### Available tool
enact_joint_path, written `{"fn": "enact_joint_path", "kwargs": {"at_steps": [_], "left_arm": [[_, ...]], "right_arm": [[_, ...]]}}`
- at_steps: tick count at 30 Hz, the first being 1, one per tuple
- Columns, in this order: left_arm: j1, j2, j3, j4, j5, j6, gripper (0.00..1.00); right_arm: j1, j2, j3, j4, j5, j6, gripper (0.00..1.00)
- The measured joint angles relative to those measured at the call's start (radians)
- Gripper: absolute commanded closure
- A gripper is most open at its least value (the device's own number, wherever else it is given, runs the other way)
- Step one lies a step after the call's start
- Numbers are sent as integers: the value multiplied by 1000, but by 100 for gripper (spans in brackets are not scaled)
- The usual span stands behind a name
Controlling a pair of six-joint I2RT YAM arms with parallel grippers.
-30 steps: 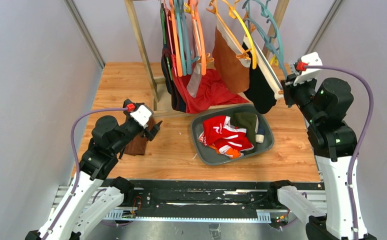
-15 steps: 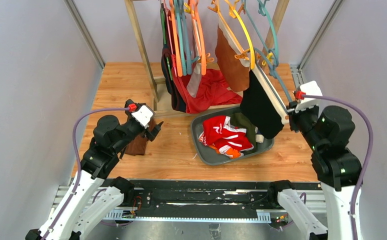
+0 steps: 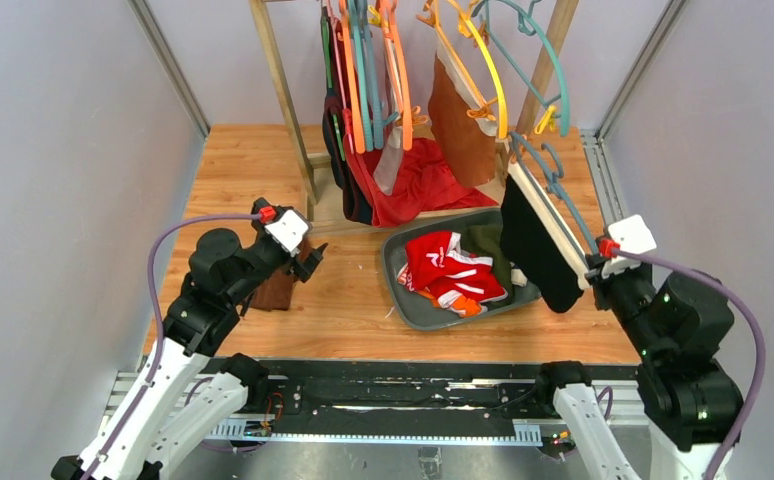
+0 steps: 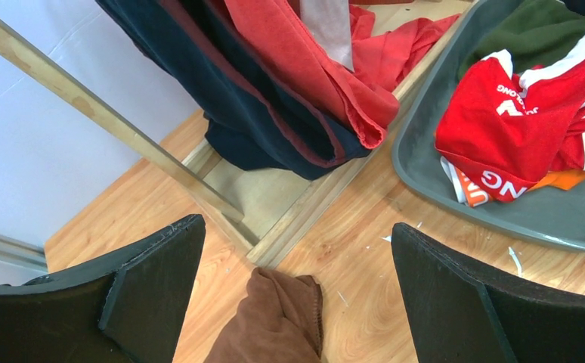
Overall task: Remove the underwear clipped to the hanger
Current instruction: Pick up the hanger from the clothesline.
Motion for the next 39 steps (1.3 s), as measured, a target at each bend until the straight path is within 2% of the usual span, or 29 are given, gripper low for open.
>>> {"fn": "enact_joint_path", "kwargs": {"at_steps": [7, 13, 27, 35, 39], "left_arm": [[0, 4, 0, 0, 4, 3, 2], [0, 14, 0, -1, 13, 5, 2], [0, 14, 0, -16, 74, 29, 2], [5, -9, 17, -17, -71, 21, 2], [42, -10, 52, -20, -119, -1, 2]], "right_arm": [[-62, -117, 6, -110, -121, -71, 99], [-71, -133, 13, -189, -283, -145, 99], [-71, 95, 192, -253, -756, -257, 99], [-71, 166, 200, -279, -922, -365, 99], [-71, 195, 196, -282, -985, -413, 99]]}}
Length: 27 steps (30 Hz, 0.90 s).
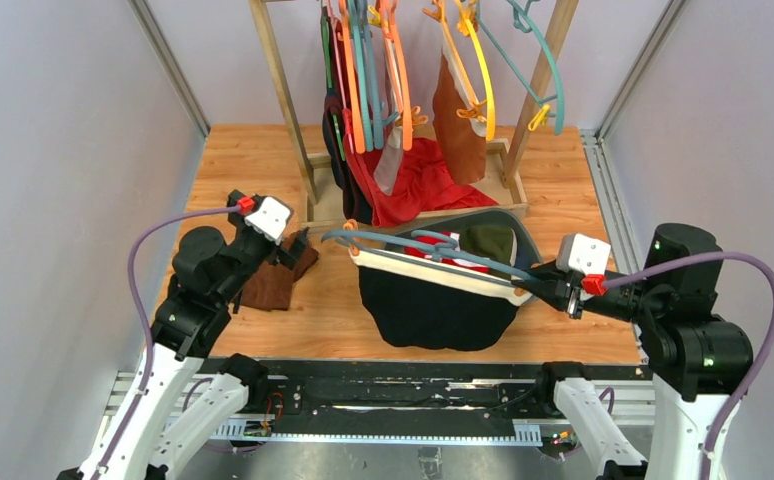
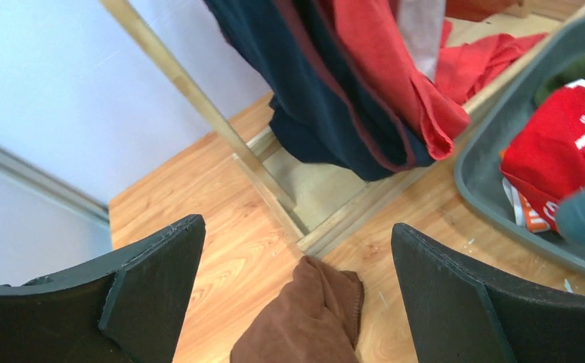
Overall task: Remove the underwear clipped to the hanger
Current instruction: Pick up the hanger from the clothesline, then remove the underwear from the hanger.
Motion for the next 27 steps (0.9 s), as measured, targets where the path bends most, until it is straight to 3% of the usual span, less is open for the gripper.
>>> {"fn": "enact_joint_path", "kwargs": {"at_steps": [10, 18, 27], "left_arm": [[56, 22, 93, -63, 106, -61, 2], [59, 33, 104, -111, 353, -85, 2], [61, 66, 124, -169, 563, -136, 2]], "right_arm": [[0, 38, -129, -8, -56, -189, 99], [0, 48, -250, -99, -142, -435, 100], [0, 17, -336, -142, -179, -562, 99]]}}
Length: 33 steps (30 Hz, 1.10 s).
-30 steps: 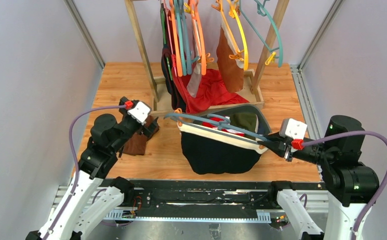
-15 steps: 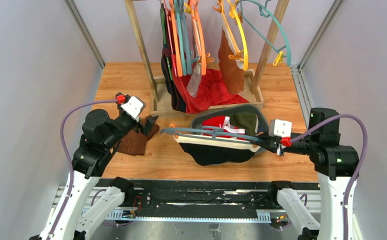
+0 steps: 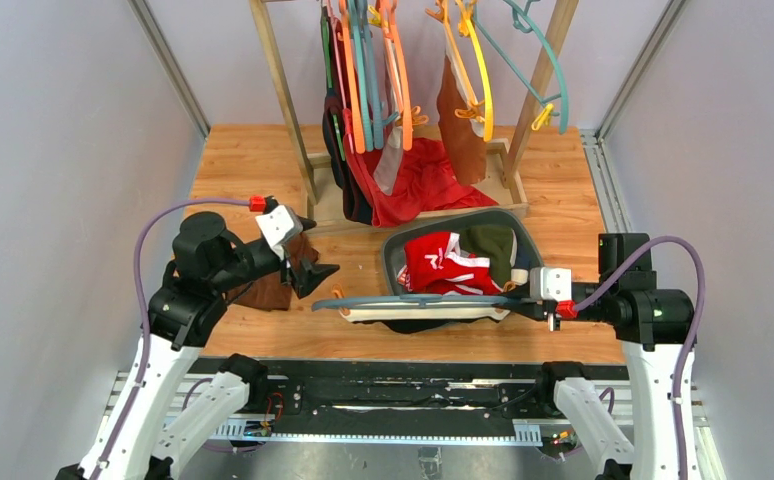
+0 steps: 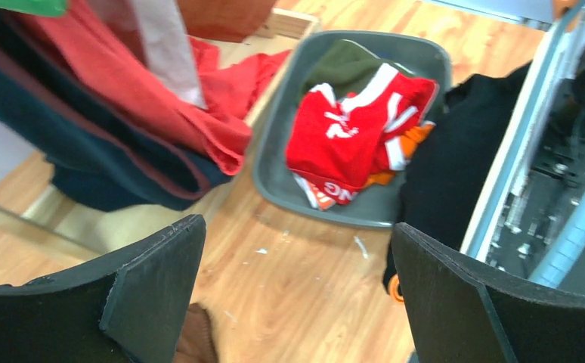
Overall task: Remove the underwear clipped to the hanger
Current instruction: Remove the underwear from the hanger.
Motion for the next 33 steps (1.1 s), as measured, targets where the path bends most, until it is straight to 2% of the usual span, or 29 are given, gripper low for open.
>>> {"fn": "enact_joint_path", "kwargs": {"at_steps": [7, 13, 25, 33], "left_arm": [[0, 84, 40, -89, 138, -40, 0], [0, 129, 44, -148, 203, -71, 2], [0, 129, 59, -208, 234, -118, 0], [2, 154, 99, -209, 253, -156, 2]], "right_arm": [[0, -27, -23, 2, -18, -14, 99], [0, -40, -41, 13, -18, -11, 100], [7, -17, 10, 27, -35, 59, 99], [16, -17, 58, 93, 7, 188, 100]]}}
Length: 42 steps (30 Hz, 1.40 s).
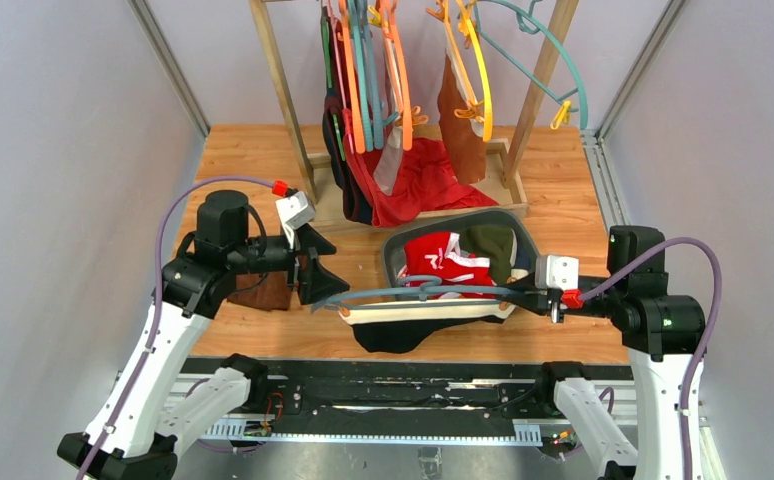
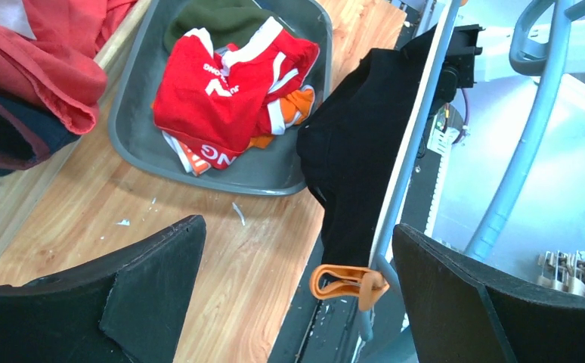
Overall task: Remove the underwear clipped to the hanger
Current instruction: Remove the underwear from the hanger.
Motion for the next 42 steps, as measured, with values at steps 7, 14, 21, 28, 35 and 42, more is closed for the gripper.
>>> {"fn": "enact_joint_path", "kwargs": {"at_steps": [7, 14, 21, 28, 35, 42], "left_arm": [[16, 8, 0, 0, 17, -23, 2], [82, 31, 0, 0, 43, -70, 1], [134, 62, -18, 2, 96, -127, 2], [144, 61, -52, 22, 159, -180, 10], [159, 45, -86, 53, 215, -218, 12], [175, 29, -142, 130, 284, -305, 16]], "right_arm": [[0, -9, -1, 65, 11, 73, 99], [0, -11, -6, 106, 11, 100, 99], [0, -10, -10, 150, 13, 127, 99], [0, -10, -17, 185, 13, 150, 99], [0, -14, -46, 228, 12, 182, 99], [0, -23, -70, 256, 12, 200, 100]]}}
